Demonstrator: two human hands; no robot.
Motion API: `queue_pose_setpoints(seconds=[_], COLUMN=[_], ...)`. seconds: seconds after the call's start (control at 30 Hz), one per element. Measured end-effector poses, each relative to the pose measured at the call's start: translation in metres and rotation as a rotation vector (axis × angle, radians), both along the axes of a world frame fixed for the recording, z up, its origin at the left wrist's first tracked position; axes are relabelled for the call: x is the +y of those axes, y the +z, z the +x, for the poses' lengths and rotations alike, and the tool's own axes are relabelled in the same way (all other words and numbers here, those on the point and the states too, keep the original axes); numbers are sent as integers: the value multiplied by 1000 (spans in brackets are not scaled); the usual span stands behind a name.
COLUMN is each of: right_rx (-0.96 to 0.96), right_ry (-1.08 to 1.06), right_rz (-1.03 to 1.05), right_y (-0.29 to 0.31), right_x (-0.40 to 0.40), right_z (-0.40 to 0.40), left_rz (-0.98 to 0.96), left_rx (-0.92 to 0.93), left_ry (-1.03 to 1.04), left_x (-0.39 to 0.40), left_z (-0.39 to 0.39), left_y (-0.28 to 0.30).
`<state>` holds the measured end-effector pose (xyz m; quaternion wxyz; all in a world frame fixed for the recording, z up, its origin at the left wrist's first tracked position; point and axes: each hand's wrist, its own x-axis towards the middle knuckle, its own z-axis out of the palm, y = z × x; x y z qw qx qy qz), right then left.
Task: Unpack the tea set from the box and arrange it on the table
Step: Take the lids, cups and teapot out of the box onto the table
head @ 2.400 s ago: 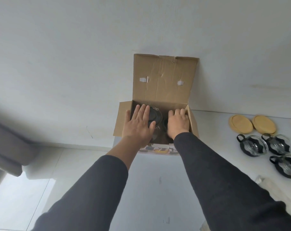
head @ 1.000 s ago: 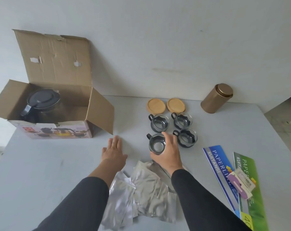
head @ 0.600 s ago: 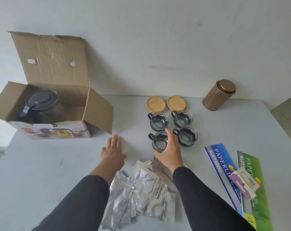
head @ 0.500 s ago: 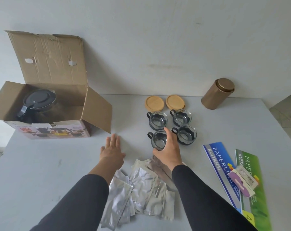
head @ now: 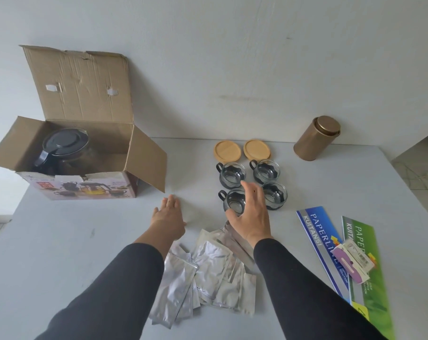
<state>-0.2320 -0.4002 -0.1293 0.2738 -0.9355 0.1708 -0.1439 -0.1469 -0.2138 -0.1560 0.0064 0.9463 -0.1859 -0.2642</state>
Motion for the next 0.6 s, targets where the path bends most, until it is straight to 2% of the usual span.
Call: queue_pose_setpoints(seconds=[0.13, 0.3, 0.47, 0.6], right_rx=[-28, -62, -93, -66], right_ry=[54, 111, 189, 242], right_rz=[-59, -60, -35, 21], right_y=[21, 51, 80, 91], right_x=[11, 43, 104, 161], right_z=[12, 40, 83, 113], left_rz=[-28, -159, -286, -294], left_rx=[-47, -173, -310, -428], left_ry=[-102, -114, -29, 29], left_x=[-1, 13, 69, 134], left_z=[-1, 16, 59, 93], left_y=[17, 53, 94, 116])
